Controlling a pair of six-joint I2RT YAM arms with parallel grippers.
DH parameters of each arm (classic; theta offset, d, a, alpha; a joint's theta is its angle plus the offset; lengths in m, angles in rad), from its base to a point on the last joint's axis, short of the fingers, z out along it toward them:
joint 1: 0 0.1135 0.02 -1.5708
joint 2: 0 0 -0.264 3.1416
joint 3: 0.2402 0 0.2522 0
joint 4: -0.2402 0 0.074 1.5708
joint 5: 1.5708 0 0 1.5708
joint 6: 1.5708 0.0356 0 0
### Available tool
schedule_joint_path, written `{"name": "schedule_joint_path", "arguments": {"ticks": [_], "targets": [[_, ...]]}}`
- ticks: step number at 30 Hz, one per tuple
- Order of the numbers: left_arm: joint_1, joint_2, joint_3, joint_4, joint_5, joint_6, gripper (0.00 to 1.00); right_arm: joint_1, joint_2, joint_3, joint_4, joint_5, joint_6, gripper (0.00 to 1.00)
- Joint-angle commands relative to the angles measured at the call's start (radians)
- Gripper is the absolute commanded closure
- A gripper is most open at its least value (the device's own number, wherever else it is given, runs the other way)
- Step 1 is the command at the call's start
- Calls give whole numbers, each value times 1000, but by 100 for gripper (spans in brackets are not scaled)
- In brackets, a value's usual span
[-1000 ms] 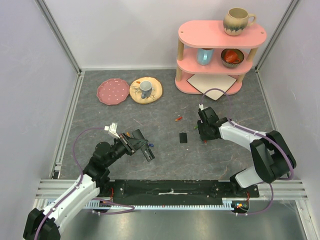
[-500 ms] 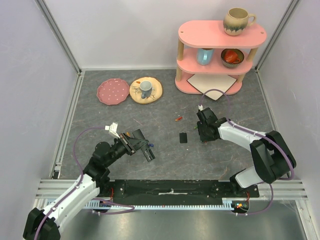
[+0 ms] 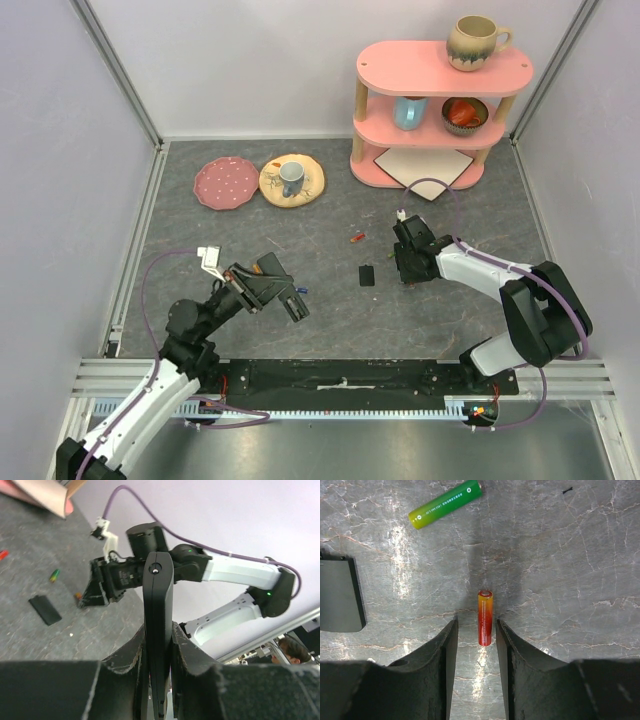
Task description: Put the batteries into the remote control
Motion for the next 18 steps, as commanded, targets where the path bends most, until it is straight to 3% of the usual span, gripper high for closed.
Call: {"name": "schedule_joint_path", "arguments": {"ticks": [1,18], "targets": [[4,-77,-128,39,26,50,98,7,26,0,-73,8,-5,55],[4,-75,-124,45,52,67,98,7,18,17,-79,35,-10,44]]}}
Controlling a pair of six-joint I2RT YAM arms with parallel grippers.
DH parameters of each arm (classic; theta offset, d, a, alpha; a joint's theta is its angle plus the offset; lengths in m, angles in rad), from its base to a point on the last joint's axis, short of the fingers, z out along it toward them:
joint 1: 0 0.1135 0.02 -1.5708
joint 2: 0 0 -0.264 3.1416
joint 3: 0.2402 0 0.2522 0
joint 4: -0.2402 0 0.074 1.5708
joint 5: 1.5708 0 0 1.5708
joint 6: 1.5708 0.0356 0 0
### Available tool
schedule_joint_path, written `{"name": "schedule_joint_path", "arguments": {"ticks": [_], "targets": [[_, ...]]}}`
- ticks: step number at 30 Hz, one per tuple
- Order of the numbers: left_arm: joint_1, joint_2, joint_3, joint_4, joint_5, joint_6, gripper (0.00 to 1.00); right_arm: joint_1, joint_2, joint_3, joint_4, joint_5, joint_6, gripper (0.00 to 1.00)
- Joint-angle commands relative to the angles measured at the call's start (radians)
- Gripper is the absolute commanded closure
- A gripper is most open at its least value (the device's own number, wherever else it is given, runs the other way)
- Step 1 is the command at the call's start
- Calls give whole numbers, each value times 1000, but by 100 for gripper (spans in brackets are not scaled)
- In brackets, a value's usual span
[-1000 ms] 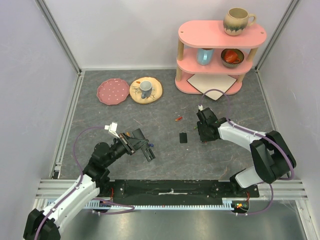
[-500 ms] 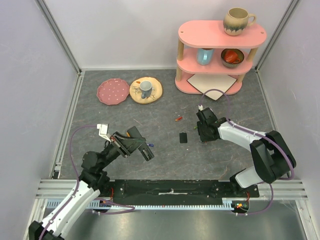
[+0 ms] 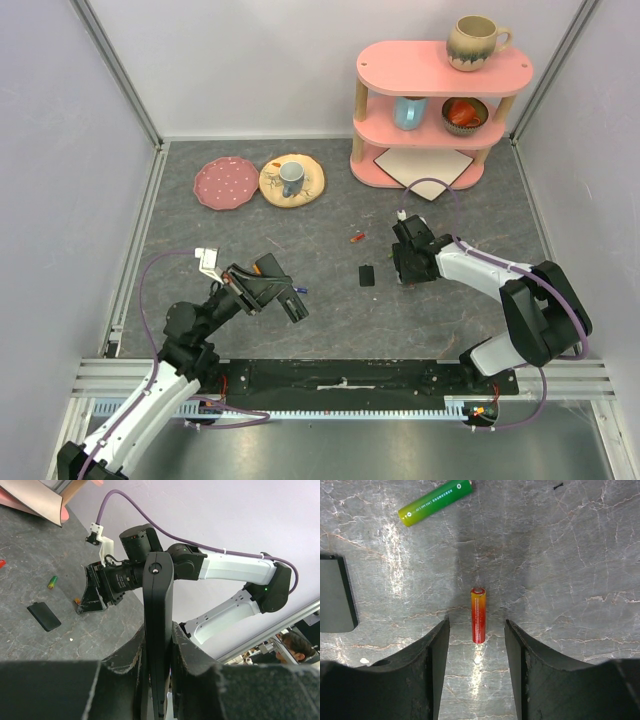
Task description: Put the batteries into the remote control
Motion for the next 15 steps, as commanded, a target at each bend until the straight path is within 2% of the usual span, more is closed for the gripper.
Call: {"name": "schedule_joint_path", "arguments": {"ticks": [1,15], "targets": [[4,-8,-125,45,39,37,98,6,17,7,-52,13,-9,43],[4,-29,-136,6,2,14,98,4,-11,3,-41,32,-3,38]]}}
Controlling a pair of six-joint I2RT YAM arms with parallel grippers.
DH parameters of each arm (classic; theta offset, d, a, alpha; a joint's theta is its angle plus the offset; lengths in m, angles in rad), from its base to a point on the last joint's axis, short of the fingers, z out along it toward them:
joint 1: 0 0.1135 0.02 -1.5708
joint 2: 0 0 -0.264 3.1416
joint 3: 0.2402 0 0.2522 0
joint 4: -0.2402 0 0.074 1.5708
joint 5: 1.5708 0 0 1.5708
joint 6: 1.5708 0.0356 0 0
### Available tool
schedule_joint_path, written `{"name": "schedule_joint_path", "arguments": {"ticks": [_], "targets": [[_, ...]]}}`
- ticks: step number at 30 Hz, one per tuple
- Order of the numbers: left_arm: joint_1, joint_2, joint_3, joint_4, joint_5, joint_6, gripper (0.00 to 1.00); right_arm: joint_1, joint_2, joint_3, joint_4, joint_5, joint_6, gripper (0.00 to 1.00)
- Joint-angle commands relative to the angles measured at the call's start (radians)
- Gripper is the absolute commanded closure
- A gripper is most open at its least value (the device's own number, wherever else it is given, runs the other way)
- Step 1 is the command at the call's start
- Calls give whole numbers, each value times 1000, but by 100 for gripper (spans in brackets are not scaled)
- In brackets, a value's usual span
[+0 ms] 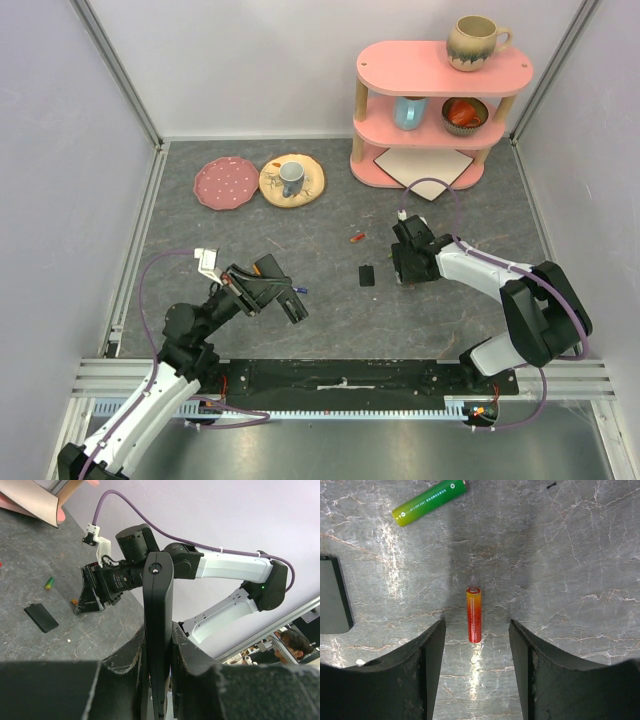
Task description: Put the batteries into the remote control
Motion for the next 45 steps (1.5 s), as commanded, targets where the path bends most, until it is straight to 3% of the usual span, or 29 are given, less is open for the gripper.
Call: {"name": "schedule_joint_path", "arguments": {"ticks": [1,6,9,12,14,16,22,26,30,34,38,45], "targets": [[4,-14,-139,1,-33,-6,98,6,-13,5,-39,24,-3,38],[4,-16,-157,-8,-91,-44,94,6,-88,28,-44,55,-1,36],[4,-13,-127,-133,-143,-29,90,6,-143,46,-23,38,-21,36],[4,-2,-88,-215,-177,-7,98,17,-180,45,22,15,-36,35],[4,-2,-90,-215,-177,-13,98,30,-206,25,58,-44,-50,34],[4,-13,-93,-212,-173,-21,98,82,-211,11,127,-83,-81,33],[4,-69,-68,-273,-137,-7,98,299,-151,45,222,61,-99,30],[4,-103,-27,-335,-107,43,98,287,-159,-44,468,-112,-35,13],[4,-157,7,-397,-91,60,98,288,-33,55,513,-319,-98,23],[4,-218,22,-472,-105,69,98,299,82,118,540,-365,-125,30],[4,-300,54,-586,-116,98,98,365,168,213,516,-347,-173,33],[4,-298,78,-574,-103,114,98,397,255,284,516,-330,-159,32]]}}
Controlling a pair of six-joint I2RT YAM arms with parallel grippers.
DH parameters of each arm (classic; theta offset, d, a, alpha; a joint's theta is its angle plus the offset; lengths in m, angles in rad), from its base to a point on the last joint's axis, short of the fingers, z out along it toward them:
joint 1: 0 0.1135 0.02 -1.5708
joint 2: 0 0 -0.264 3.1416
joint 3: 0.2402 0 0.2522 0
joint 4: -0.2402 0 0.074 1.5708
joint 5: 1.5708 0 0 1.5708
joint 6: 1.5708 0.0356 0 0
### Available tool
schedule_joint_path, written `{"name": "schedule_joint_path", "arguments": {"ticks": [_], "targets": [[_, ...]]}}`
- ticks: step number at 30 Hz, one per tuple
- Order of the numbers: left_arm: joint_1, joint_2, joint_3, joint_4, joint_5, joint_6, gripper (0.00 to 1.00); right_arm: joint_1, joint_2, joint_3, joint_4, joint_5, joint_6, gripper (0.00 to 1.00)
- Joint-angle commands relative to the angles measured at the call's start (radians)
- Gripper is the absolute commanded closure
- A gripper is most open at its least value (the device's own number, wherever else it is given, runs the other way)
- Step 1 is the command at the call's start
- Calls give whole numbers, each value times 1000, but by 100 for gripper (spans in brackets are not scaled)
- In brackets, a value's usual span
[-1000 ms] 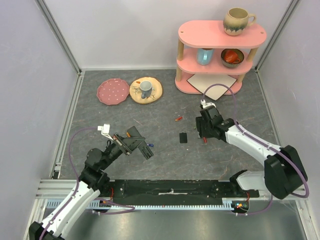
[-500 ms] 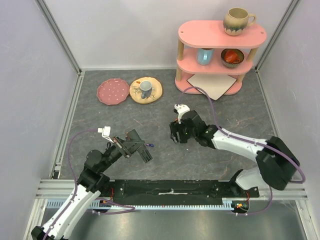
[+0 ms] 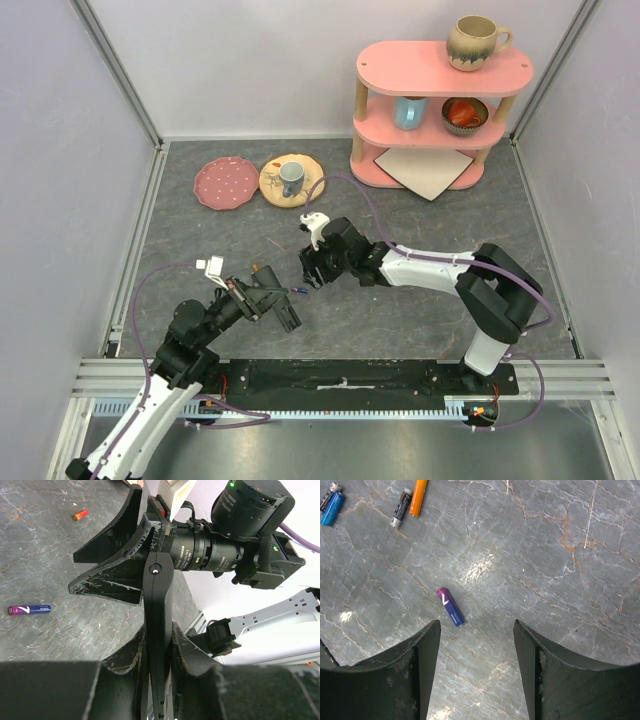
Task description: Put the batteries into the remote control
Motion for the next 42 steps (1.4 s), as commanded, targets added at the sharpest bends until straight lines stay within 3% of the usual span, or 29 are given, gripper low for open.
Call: {"name": "schedule_joint_path", "arguments": {"ticks": [1,11,28,37,42], "targets": [[4,-78,56,4,18,55,98,5,34,69,26,-8,-23,32],[4,-80,67,98,75,87,98,91,112,148,-52,55,-70,30],[4,-80,77,81,62,87,98,161,171,151,-58,179,-3,26],[4,-81,85,57,65,92,98,175,246,195,-113,231,-24,31],[4,-80,80,57,62,90,98,175,249,178,-129,260,-23,39]]}}
